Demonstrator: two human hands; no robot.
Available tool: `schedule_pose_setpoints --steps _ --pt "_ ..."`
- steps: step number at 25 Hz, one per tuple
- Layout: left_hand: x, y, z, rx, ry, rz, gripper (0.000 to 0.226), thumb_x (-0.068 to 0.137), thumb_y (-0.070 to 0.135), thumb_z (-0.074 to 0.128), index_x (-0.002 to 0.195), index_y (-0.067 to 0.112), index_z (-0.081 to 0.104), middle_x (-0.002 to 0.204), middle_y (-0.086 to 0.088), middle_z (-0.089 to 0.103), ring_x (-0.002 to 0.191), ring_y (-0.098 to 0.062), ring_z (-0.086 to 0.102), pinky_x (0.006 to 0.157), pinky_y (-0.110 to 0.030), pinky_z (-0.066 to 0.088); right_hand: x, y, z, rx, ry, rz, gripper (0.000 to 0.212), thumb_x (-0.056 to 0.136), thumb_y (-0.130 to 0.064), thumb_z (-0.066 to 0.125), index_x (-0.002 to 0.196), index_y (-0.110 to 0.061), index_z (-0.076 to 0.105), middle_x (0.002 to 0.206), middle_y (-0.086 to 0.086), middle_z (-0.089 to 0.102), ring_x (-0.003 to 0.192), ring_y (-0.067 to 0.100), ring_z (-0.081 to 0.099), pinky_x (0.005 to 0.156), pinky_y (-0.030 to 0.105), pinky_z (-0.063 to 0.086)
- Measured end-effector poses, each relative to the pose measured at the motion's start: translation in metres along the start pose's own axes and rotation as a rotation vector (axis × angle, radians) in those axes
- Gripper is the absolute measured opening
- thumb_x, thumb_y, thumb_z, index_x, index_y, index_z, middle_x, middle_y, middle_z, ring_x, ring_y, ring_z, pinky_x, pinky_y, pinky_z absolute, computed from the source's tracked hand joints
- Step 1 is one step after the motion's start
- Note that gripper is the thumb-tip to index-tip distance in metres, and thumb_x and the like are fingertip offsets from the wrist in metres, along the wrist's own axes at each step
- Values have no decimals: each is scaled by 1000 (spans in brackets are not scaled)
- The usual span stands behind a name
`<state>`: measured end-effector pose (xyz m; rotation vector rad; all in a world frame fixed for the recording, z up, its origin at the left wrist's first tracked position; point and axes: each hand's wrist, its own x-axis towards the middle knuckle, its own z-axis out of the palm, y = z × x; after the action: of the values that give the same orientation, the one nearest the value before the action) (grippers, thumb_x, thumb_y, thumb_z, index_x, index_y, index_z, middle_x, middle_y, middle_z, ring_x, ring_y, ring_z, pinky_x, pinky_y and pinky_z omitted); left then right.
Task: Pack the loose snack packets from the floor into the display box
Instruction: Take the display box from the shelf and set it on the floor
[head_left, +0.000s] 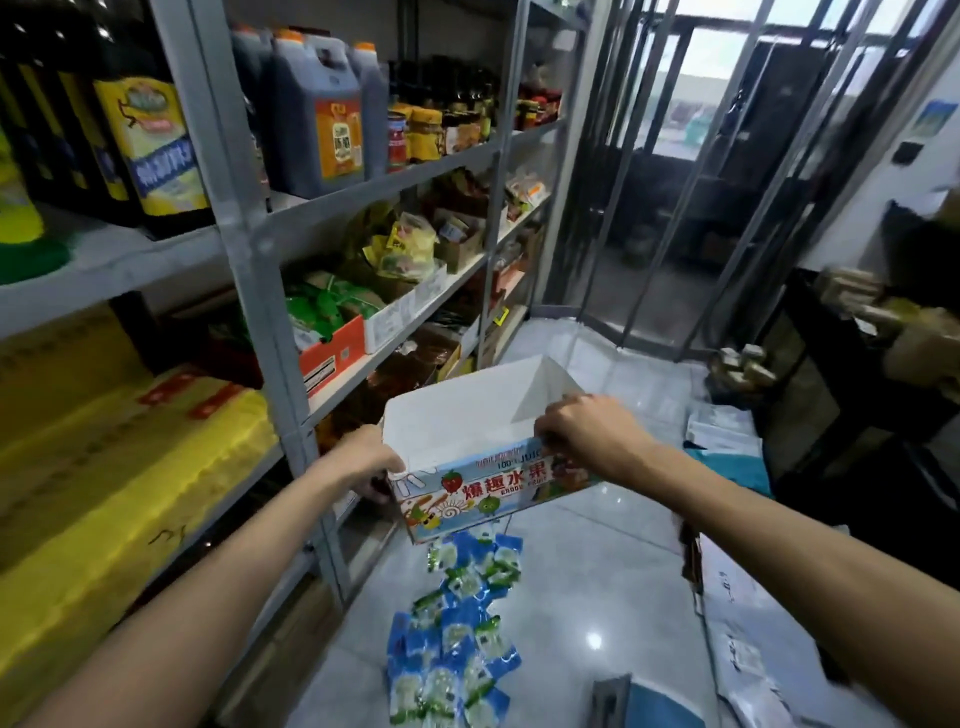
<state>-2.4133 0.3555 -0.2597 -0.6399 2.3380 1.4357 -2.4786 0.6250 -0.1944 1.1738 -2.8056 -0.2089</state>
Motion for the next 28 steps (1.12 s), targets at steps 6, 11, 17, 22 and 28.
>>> schedule_pose_setpoints --steps 6,11,17,22,28 --pt "97 35 -9 92 93 -19 20 83 -7 47 98 5 49 72 -12 48 55 -22 52 39 -25 43 95 59 19 -2 -87 -72 15 87 -32 62 100 -28 69 99 -7 71 91 18 66 74 37 56" --pt "182 22 1 -14 187 -222 4 83 1 47 80 2 47 62 -11 52 47 -19 50 38 -23 40 201 104 78 31 -220 -308 18 89 -33 62 105 -28 67 105 -5 70 94 17 64 79 37 55" --pt "278 -13 62 -8 349 -257 37 88 15 65 124 8 58 123 -6 61 111 -27 59 84 -29 47 330 151 202 19 -306 -661 20 85 -37 66 104 -31 69 105 -5 70 98 21 64 75 32 51" --pt "269 -40 105 -353 511 -593 12 82 5 60 92 12 61 81 -8 66 62 -18 62 43 -21 47 367 129 254 63 -396 -894 19 88 -40 62 101 -27 69 97 -7 70 81 14 61 67 30 51" --pt "281 -157 174 -444 592 -813 26 84 9 59 108 14 54 78 -6 65 61 -18 63 46 -26 49 358 66 400 131 -388 -1053 20 87 -39 59 99 -27 68 100 -4 68 89 22 62 68 32 46"
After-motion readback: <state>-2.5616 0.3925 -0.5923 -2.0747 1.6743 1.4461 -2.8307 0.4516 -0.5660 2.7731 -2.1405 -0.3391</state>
